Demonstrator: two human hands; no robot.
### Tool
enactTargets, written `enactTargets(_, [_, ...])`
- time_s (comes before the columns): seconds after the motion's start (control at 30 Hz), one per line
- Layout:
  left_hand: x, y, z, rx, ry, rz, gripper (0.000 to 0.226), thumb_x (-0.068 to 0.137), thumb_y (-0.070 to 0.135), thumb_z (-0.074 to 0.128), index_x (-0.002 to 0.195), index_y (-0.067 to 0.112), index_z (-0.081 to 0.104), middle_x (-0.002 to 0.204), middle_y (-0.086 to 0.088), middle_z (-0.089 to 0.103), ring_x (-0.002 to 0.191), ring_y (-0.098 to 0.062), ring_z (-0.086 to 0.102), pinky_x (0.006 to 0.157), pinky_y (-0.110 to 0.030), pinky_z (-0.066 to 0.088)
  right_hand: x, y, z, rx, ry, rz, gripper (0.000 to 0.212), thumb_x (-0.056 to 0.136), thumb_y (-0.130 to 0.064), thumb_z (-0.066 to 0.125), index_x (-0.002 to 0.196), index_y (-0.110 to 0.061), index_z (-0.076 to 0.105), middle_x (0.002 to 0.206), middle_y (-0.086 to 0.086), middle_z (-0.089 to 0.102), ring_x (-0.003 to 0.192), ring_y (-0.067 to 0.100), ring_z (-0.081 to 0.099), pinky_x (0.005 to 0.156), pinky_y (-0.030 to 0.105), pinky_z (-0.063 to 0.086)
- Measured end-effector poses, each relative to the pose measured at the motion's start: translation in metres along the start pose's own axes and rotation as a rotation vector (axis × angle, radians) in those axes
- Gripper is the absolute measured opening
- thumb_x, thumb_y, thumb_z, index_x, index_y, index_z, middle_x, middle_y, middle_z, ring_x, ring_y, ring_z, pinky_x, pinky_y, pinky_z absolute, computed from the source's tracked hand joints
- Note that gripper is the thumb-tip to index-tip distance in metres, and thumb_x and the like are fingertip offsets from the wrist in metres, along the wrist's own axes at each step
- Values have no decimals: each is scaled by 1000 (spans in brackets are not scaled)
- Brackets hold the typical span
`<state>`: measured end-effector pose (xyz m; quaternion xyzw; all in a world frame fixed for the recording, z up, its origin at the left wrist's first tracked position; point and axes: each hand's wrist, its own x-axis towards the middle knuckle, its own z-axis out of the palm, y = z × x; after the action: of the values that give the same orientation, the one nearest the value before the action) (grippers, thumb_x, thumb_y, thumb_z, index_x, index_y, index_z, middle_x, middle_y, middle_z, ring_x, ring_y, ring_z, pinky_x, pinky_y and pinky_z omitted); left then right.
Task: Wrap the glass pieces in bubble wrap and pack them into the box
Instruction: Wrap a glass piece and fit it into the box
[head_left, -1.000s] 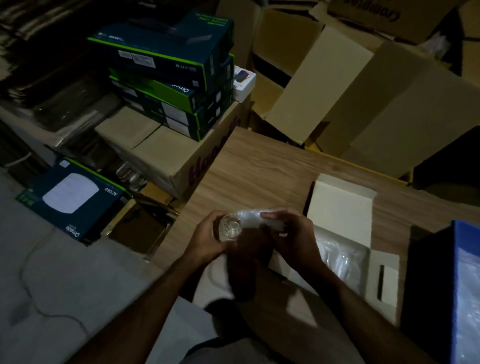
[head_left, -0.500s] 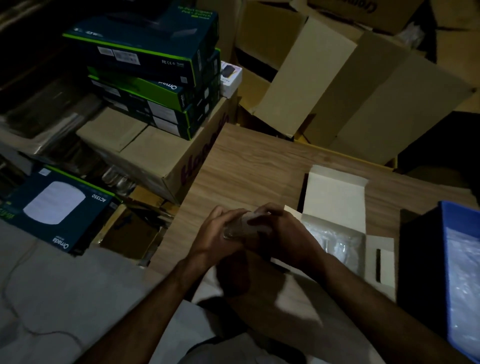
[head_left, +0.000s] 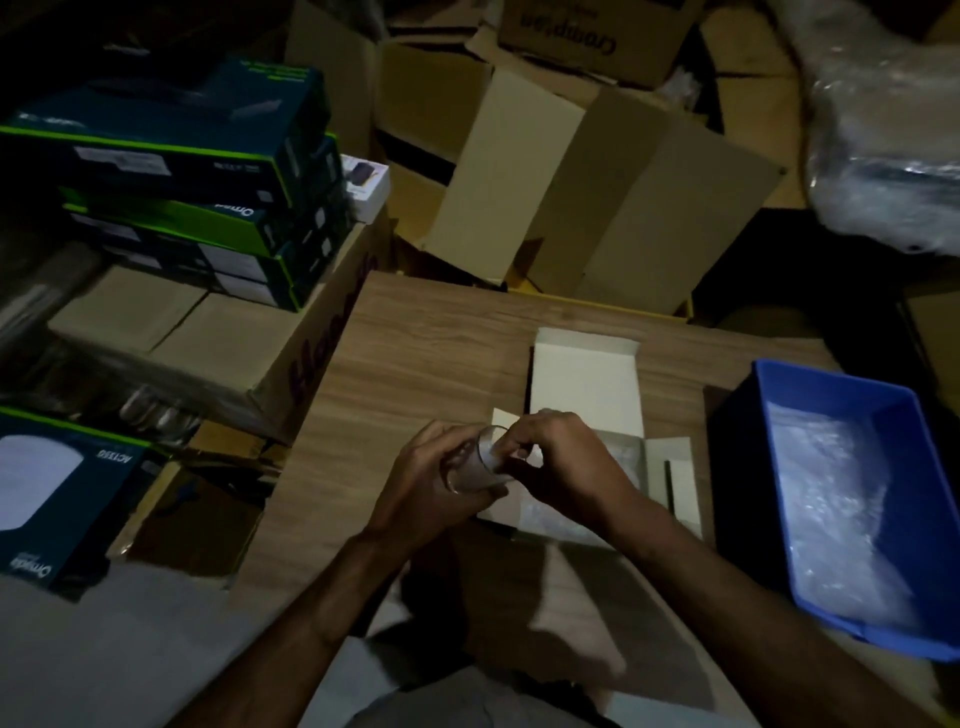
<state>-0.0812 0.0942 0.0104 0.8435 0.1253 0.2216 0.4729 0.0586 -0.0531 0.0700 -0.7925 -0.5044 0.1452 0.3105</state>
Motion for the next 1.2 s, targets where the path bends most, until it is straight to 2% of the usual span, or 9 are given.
enactTargets(0.23, [5, 15, 34, 34, -42, 32, 68, 65, 34, 94, 126, 26, 67, 118, 11, 66, 108, -7, 65, 82, -31, 58, -29, 28, -21, -61, -97, -24, 20, 88, -5, 73, 99, -19, 82, 98, 3, 61, 96, 19, 57, 78, 33, 50])
enactTargets(0.33, [12, 22, 49, 100, -61, 50, 60, 65, 37, 93, 120, 28, 70, 117, 14, 70, 108, -5, 66, 86, -34, 56, -51, 51, -35, 143, 99, 176, 17, 87, -16, 77, 102, -22, 78, 94, -6, 69, 87, 6, 64, 73, 23, 51])
enactTargets(0.43, [20, 30, 66, 140, -110, 67, 55, 68, 40, 91, 117, 25, 71, 116, 13, 72, 105, -4, 67, 87, -31, 55, -68, 63, -41, 356, 120, 422, 31, 81, -24, 84, 109, -23, 70, 91, -3, 75, 77, 8, 73, 70, 32, 62])
enactTargets(0.53, [28, 31, 80, 99, -219, 49, 50, 73, 34, 89, 119, 23, 72, 116, 11, 72, 105, -4, 67, 84, -30, 57, -75, 68, -32, 455, 135, 500, 12, 87, -9, 72, 99, -14, 73, 87, 7, 77, 74, 19, 76, 71, 47, 63])
enactTargets(0.7, [31, 21, 93, -58, -383, -104, 60, 70, 18, 92, 124, 28, 68, 129, 16, 64, 107, -3, 67, 78, -30, 63, -85, 85, -6, 409, 242, 571, 8, 90, -3, 69, 83, -6, 66, 81, 17, 71, 74, 34, 71, 67, 49, 59])
enactTargets(0.8, [31, 13, 102, -85, -414, -177, 53, 76, 21, 89, 123, 24, 66, 133, 6, 62, 116, -12, 66, 84, -38, 63, -92, 95, 11, 345, 275, 495, 12, 88, -4, 75, 85, -11, 65, 85, 4, 71, 74, 16, 72, 64, 26, 59])
enactTargets(0.87, [32, 11, 108, 20, -440, -176, 46, 79, 21, 85, 119, 28, 64, 128, 5, 62, 112, -12, 66, 82, -31, 63, -94, 102, 25, 314, 297, 488, 14, 85, -5, 78, 89, -13, 66, 89, -1, 71, 73, 6, 71, 60, 15, 55])
enactTargets(0.97, [31, 10, 116, 242, -456, -186, 42, 82, 24, 82, 116, 29, 58, 116, 5, 63, 98, -14, 66, 76, -31, 60, -93, 112, 41, 339, 260, 587, 17, 85, -11, 78, 93, -21, 67, 92, -8, 71, 73, -1, 71, 58, 17, 57])
enactTargets(1.2, [31, 11, 128, 544, -477, -15, 41, 79, 12, 78, 117, 9, 62, 117, -6, 62, 102, -24, 61, 83, -41, 51, -94, 124, 45, 161, 123, 570, 12, 83, -16, 82, 93, -18, 76, 88, -7, 75, 71, -5, 67, 72, 22, 59])
